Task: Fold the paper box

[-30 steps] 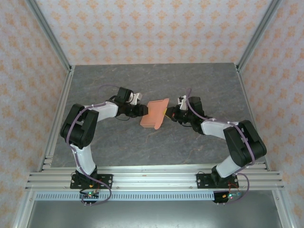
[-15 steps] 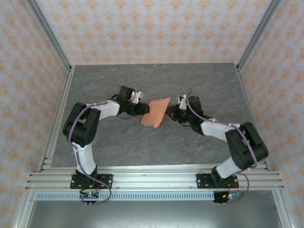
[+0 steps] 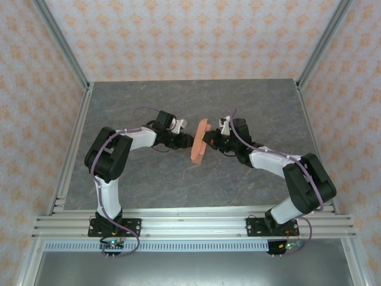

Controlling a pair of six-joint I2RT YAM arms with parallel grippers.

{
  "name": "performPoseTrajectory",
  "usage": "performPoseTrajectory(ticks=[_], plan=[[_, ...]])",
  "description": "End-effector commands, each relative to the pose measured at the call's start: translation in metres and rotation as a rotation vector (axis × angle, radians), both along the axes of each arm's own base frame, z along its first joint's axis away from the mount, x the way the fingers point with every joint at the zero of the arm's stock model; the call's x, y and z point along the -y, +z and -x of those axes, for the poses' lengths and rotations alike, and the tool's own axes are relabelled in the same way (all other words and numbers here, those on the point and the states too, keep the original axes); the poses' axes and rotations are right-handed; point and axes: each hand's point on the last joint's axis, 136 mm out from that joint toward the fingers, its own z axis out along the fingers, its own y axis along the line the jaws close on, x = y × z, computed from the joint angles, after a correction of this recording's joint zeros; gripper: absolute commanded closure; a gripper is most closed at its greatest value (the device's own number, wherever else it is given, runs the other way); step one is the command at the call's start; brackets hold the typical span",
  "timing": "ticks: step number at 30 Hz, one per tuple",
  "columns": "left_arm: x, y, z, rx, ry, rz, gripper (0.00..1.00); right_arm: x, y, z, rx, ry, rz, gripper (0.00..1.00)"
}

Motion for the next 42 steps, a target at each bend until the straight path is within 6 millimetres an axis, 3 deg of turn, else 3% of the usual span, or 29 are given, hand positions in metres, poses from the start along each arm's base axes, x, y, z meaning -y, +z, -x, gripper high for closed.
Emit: performPoseTrajectory(ticks=[1,9,15,17,20,26,29,37,42], plan=[[0.004,-0.004,0.008,-0.031,-0.026,0.004,0.56,0.0,-0.004,-0.005,-0.006,-0.014,0.045,1.0],[-0.012,0.002,0.001,0.021,0.038,-0.084,0.55,0.011,-0.029,-0.001,-0.04,-0.039,0.13,1.0],[-0.055,0.028,-0.006,0.174,0.197,-0.25,0.5,0.014,-0.028,-0.001,-0.031,-0.044,0.148,1.0],[-0.07,0.036,-0.002,0.227,0.254,-0.289,0.47,0.013,-0.028,-0.001,-0.03,-0.04,0.153,1.0],[-0.076,0.056,0.013,0.349,0.289,-0.274,0.39,0.013,-0.029,-0.001,-0.032,-0.04,0.156,1.0],[-0.037,0.098,0.065,0.634,0.166,-0.263,0.2,0.012,-0.029,-0.002,-0.03,-0.038,0.16,1.0],[-0.015,0.108,0.078,0.705,0.113,-0.247,0.14,0.012,-0.029,-0.003,-0.03,-0.038,0.161,1.0],[0.029,0.091,0.068,0.749,0.0,-0.378,0.06,0.012,-0.028,-0.003,-0.028,-0.037,0.167,1.0],[0.029,0.08,0.054,0.764,0.041,-0.455,0.06,0.012,-0.028,-0.003,-0.027,-0.037,0.172,1.0]])
